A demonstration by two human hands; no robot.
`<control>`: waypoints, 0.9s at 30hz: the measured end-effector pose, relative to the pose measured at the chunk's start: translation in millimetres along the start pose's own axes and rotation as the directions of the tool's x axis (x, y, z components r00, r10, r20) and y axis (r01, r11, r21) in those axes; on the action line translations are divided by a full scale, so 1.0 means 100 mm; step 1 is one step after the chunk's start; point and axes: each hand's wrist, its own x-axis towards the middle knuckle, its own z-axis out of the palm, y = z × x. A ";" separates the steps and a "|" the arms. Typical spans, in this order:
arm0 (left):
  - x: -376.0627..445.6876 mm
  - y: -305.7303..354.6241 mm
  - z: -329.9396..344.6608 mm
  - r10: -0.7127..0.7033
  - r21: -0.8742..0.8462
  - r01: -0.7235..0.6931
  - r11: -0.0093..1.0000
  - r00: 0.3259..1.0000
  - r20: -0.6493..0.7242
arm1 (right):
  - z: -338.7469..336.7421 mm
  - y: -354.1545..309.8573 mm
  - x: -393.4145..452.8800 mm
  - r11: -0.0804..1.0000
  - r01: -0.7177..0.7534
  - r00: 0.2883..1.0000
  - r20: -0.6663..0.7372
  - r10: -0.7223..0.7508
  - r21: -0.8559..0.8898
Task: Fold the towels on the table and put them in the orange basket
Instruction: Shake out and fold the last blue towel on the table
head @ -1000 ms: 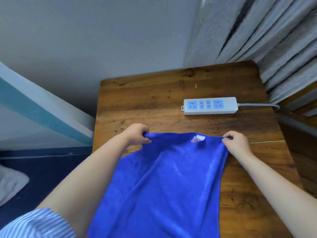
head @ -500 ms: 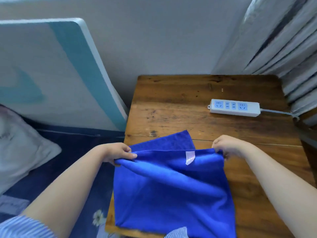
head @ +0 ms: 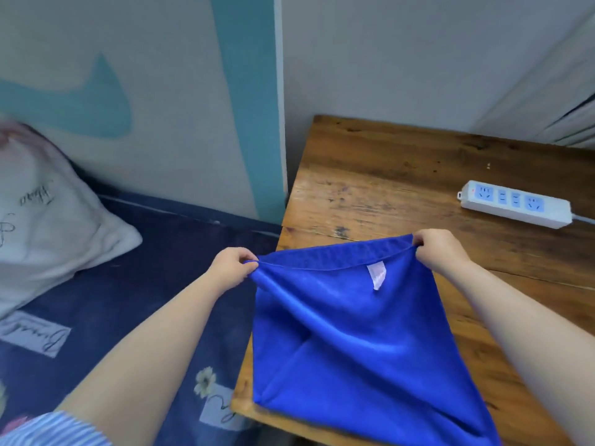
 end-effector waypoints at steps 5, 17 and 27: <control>0.39 -0.18 0.23 -0.046 -0.064 0.044 0.997 0.998 -0.031 | 0.20 -0.01 0.23 0.998 0.063 0.987 -0.146 -0.067 -0.031; 0.62 -0.27 0.26 -0.076 -0.232 0.092 0.968 0.994 0.075 | 0.22 -0.11 0.51 0.990 0.006 0.997 0.080 0.005 -0.138; 0.56 -0.25 -0.07 0.129 -0.013 -0.128 0.992 0.990 0.054 | -0.08 -0.12 0.31 0.987 0.122 0.991 0.062 -0.116 -0.107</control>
